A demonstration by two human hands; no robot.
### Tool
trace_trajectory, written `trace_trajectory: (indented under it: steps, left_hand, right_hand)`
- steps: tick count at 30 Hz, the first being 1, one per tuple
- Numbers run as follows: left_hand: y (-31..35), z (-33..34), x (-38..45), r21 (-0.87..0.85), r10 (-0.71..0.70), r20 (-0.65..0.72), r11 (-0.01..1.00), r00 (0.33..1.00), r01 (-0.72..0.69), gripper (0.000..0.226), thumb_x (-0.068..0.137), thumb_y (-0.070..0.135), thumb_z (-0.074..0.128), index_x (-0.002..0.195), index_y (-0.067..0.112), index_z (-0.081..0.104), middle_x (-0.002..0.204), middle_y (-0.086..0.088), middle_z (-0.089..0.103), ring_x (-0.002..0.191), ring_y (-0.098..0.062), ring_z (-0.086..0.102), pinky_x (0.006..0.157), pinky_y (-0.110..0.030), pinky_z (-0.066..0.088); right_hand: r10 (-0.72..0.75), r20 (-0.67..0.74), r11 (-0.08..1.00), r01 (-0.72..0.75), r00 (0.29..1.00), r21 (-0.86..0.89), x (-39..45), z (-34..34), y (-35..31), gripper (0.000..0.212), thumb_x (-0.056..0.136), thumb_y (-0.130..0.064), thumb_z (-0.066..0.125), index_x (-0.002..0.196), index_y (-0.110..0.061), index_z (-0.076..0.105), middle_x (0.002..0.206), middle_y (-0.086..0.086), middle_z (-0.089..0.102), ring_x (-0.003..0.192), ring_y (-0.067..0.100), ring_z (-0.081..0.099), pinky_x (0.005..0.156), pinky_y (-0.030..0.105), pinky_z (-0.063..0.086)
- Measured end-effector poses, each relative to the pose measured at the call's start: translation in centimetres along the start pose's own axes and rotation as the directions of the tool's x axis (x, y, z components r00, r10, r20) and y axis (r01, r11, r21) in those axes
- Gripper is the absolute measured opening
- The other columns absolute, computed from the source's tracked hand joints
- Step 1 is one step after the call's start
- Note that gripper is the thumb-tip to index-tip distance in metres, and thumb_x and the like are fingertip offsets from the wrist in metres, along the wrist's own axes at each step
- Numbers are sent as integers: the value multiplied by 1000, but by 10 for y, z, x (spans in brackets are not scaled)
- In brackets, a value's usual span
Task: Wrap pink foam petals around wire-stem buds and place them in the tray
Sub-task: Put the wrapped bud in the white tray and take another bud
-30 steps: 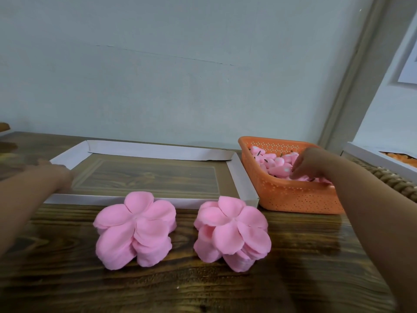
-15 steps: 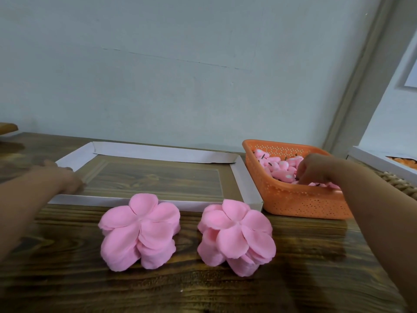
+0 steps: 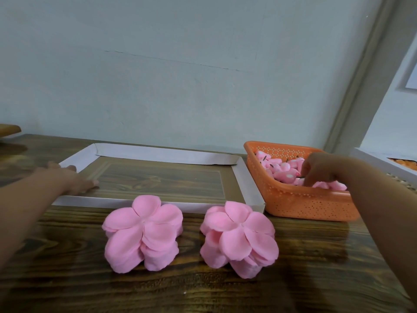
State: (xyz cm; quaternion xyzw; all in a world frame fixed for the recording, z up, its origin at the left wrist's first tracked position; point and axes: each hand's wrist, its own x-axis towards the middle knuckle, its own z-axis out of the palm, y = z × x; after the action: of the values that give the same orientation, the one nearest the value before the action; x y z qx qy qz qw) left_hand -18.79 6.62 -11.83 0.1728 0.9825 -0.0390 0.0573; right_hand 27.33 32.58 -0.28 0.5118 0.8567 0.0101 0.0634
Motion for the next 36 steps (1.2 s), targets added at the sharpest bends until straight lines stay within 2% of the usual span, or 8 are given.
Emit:
trace_trajectory:
  steps: [8,12,15,22,26,30,32,36]
  left_hand:
    - [2,-3,-9,-80,21,-31,997,999,-24,100,80,79,37,153,16,9,156,-19,9,142,-39,13,114,-44,26]
    - [4,-7,-15,-96,28,-47,995,998,-33,100,81,78,36,152,12,11,155,-18,18,141,-38,20,113,-42,27]
    - [6,-15,-24,-155,106,-139,980,985,-127,88,83,72,41,147,12,30,144,-19,40,130,-37,38,107,-41,34]
    - [52,-70,-109,-80,446,-435,846,782,-527,71,84,66,48,137,18,48,141,-8,47,127,-28,45,101,-37,39]
    - [63,-83,-171,-162,737,-196,626,647,-763,64,68,67,65,124,35,58,106,18,57,102,-6,54,81,-24,37]
    - [68,-76,-192,-44,810,25,586,586,-809,74,66,65,70,132,38,49,111,19,50,105,-7,54,87,-28,50]
    - [69,-68,-192,-23,805,57,592,590,-806,67,69,60,73,128,39,52,103,23,51,100,-7,56,86,-31,53]
    - [69,-57,-188,29,829,-10,560,560,-828,34,76,46,73,108,39,63,85,26,55,82,0,56,66,-15,42]
  right_hand:
    - [-7,-9,1000,7,1000,-12,-5,1,0,30,85,-19,64,115,-19,67,127,5,54,113,23,53,97,35,43]
    - [27,14,1000,-27,1000,4,-5,0,1,16,78,-5,58,86,-7,72,103,17,68,90,30,65,81,39,52]
    - [29,7,999,-29,1000,-29,-8,-2,-3,16,78,-3,57,70,-16,62,99,20,69,88,33,66,77,36,52]
    - [84,29,992,-81,996,-95,-9,-3,-11,17,86,-8,56,83,-25,53,113,17,65,104,29,61,84,27,47]
    - [151,-8,988,-151,988,-9,-6,-2,-6,16,84,-12,59,96,-16,69,110,15,68,103,26,63,88,30,49]
    - [182,-45,980,-178,982,84,0,0,1,23,78,-9,60,97,-4,73,102,16,71,99,28,66,88,33,53]
    - [177,-91,975,-163,980,149,2,1,3,23,77,-7,60,97,-1,72,97,17,71,94,30,67,87,38,54]
    - [155,-247,971,-102,957,215,6,5,7,17,76,-7,59,88,-2,71,84,16,69,81,30,65,78,40,57]
